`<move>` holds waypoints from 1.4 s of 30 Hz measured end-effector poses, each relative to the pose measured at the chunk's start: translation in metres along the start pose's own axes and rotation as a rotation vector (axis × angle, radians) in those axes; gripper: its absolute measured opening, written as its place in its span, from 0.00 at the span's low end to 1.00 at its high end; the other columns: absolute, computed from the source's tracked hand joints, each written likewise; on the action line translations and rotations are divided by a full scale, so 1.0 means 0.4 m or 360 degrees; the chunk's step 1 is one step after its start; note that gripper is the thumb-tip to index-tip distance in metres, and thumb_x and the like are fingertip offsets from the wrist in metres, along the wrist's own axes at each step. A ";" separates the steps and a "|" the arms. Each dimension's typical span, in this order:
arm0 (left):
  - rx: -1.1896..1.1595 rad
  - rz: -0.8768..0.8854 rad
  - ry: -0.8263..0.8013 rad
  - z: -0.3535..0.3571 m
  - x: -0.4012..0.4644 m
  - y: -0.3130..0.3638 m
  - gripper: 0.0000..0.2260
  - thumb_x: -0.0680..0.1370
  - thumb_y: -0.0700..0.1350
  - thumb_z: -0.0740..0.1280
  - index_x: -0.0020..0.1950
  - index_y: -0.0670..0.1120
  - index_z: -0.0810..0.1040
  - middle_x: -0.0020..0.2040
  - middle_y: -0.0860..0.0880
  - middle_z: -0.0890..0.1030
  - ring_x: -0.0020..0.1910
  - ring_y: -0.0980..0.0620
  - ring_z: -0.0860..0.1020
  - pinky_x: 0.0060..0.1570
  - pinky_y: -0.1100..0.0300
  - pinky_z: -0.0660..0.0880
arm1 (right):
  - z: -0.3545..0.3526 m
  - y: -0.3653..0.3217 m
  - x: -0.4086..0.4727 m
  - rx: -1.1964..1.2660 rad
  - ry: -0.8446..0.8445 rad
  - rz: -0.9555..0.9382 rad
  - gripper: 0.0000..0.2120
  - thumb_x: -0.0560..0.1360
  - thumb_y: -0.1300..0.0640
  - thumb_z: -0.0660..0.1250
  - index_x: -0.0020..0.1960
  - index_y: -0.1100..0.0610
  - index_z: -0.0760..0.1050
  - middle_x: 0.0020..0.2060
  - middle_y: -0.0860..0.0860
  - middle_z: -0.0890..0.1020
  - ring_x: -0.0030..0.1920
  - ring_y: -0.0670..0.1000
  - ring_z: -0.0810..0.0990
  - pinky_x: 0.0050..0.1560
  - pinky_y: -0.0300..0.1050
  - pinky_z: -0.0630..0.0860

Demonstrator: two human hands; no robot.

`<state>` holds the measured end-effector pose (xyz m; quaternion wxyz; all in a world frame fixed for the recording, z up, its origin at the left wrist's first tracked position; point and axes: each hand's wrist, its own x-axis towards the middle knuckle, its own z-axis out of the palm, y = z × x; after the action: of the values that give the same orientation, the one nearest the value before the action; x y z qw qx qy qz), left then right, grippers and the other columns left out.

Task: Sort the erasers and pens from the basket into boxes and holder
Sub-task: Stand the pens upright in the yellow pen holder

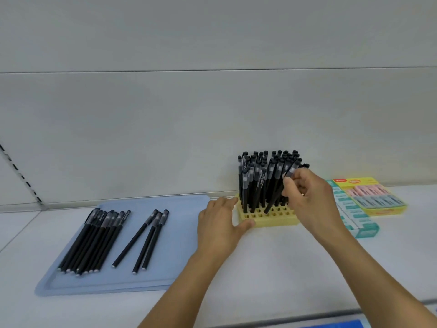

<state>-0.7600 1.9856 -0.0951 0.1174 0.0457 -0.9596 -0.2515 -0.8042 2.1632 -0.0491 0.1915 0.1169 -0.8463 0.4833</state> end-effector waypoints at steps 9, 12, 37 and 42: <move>0.0207 0.0047 -0.0019 0.039 0.029 -0.007 0.18 0.77 0.62 0.62 0.63 0.57 0.76 0.59 0.55 0.77 0.62 0.53 0.69 0.62 0.55 0.60 | 0.033 0.017 0.031 -0.0133 -0.0147 -0.0090 0.11 0.79 0.52 0.62 0.38 0.47 0.68 0.33 0.49 0.80 0.35 0.54 0.80 0.36 0.55 0.78; 0.0203 0.0050 -0.0012 0.041 0.031 -0.008 0.18 0.77 0.61 0.62 0.64 0.57 0.76 0.60 0.56 0.77 0.62 0.53 0.69 0.62 0.56 0.60 | 0.042 0.018 0.031 -0.0254 -0.0249 -0.0102 0.08 0.79 0.52 0.62 0.42 0.47 0.70 0.35 0.46 0.81 0.37 0.49 0.81 0.36 0.52 0.78; 0.0297 -0.0649 -0.0096 -0.267 -0.127 -0.359 0.21 0.75 0.49 0.71 0.67 0.47 0.74 0.57 0.49 0.80 0.57 0.49 0.78 0.58 0.55 0.75 | 0.446 -0.256 -0.174 -0.0822 -0.1153 -0.0351 0.15 0.77 0.42 0.60 0.45 0.53 0.66 0.40 0.48 0.75 0.41 0.53 0.75 0.38 0.46 0.66; 0.0183 -0.0666 -0.0155 -0.277 -0.116 -0.362 0.17 0.77 0.45 0.68 0.66 0.47 0.75 0.56 0.49 0.82 0.56 0.50 0.79 0.56 0.58 0.75 | 0.431 -0.270 -0.140 -0.0983 -0.1194 -0.0123 0.16 0.71 0.51 0.68 0.36 0.53 0.61 0.33 0.47 0.69 0.32 0.50 0.68 0.30 0.42 0.60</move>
<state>-0.6835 1.8141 -0.0823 0.0134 0.2381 -0.9465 -0.2173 -0.7488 1.9605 -0.0694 -0.0833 0.2521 -0.9558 0.1265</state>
